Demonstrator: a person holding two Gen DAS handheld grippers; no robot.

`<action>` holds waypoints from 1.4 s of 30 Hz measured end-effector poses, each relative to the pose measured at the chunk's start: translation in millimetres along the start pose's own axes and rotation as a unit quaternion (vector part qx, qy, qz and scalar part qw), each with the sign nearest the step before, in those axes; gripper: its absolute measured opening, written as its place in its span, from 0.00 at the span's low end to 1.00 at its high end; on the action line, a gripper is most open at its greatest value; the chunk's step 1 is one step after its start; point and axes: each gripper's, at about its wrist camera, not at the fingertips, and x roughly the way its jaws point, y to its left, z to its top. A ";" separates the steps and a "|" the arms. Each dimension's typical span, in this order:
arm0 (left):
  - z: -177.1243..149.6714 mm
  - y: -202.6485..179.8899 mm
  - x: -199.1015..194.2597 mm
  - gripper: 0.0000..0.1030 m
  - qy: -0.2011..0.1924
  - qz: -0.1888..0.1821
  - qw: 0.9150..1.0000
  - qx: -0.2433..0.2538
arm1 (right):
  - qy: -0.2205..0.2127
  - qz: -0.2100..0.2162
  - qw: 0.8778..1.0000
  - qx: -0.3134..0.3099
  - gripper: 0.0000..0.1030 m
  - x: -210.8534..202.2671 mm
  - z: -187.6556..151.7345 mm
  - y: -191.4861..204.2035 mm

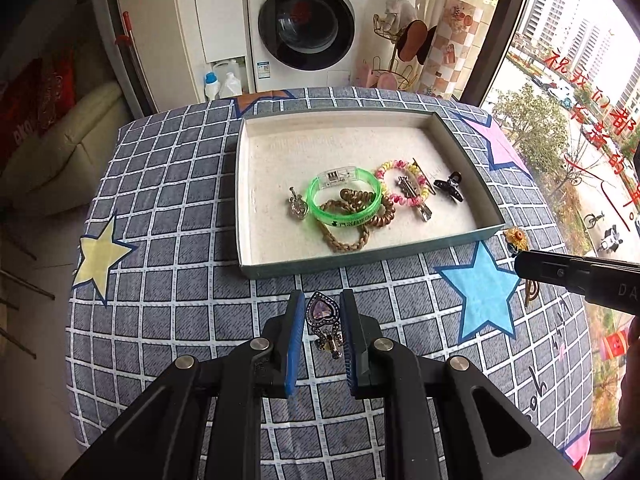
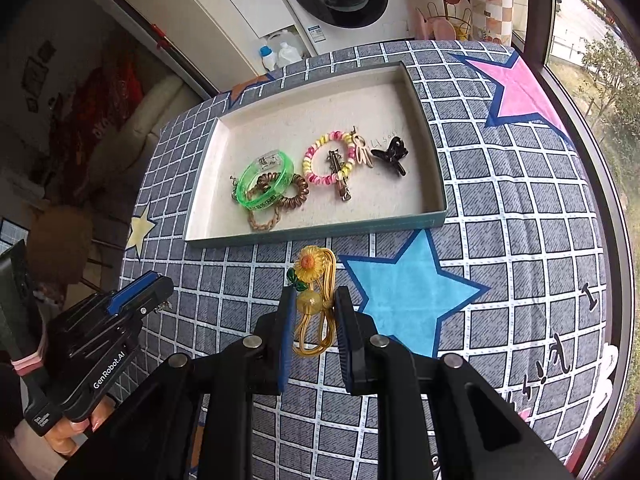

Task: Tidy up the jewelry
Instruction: 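Carry the pendant in the left tool and hair tie in the right over the tray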

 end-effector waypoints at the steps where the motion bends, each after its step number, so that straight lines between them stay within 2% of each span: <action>1: 4.7 0.8 1.9 0.29 -0.001 0.001 1.000 -0.002 | -0.001 0.000 1.000 0.000 0.20 0.8 4.9 -1.7; 17: 69.7 10.5 51.3 0.29 -0.007 0.024 0.999 -0.031 | -0.005 -0.001 1.000 -0.001 0.20 35.2 83.2 -14.8; 30: 82.9 13.2 98.8 0.29 0.019 0.048 0.998 -0.038 | 0.011 -0.018 1.000 -0.009 0.20 79.7 117.9 -24.7; 42: 83.6 9.1 120.4 0.30 0.032 0.064 0.997 -0.023 | 0.035 -0.028 0.999 -0.017 0.20 110.6 124.1 -30.3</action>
